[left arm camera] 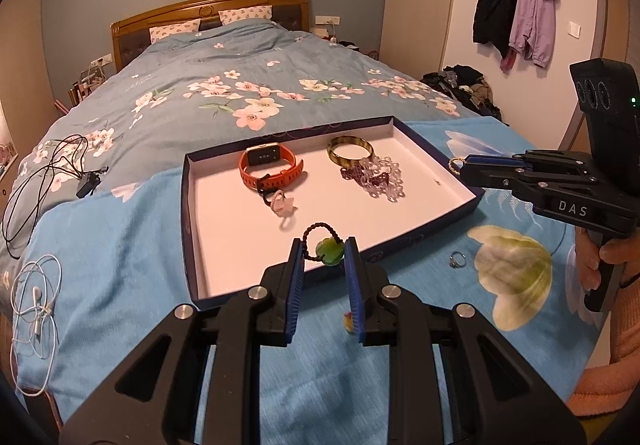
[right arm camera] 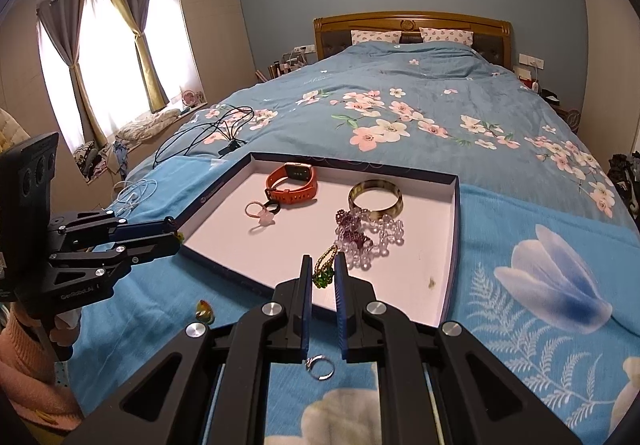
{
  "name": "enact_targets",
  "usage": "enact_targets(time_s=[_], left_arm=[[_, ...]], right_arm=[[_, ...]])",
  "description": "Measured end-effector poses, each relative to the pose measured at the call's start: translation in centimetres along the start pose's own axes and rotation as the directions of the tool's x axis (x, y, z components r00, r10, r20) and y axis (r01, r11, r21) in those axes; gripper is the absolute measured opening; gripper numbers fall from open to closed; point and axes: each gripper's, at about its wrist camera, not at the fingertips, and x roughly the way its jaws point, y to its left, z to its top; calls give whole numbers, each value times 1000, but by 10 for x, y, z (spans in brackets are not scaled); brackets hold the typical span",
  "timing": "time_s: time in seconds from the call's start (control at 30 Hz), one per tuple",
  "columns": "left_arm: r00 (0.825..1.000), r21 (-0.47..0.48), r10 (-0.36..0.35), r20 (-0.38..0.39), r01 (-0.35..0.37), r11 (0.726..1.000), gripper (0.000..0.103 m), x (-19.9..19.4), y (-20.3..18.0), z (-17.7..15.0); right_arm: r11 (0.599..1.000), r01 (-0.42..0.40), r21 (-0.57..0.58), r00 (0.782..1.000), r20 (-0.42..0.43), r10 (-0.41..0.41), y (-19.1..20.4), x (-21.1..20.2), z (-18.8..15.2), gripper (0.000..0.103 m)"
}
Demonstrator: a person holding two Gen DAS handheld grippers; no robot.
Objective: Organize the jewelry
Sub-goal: 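Carry both items over the box and open right then left gripper to drop them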
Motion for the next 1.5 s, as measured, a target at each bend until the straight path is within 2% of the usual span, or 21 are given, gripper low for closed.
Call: enact_targets(time_s=[0.83, 1.13, 1.5], left_arm=[[999, 18, 29, -38, -28, 999, 21, 44, 10, 23], [996, 24, 45, -74, -44, 999, 21, 65, 12, 27], [991, 8, 23, -131, -22, 1000, 21, 95, 16, 31]], right_arm=[[999, 1, 36, 997, -73, 2, -20, 55, 23, 9], [998, 22, 52, 994, -110, -16, -28, 76, 27, 9], [997, 39, 61, 989, -142, -30, -34, 93, 29, 9]])
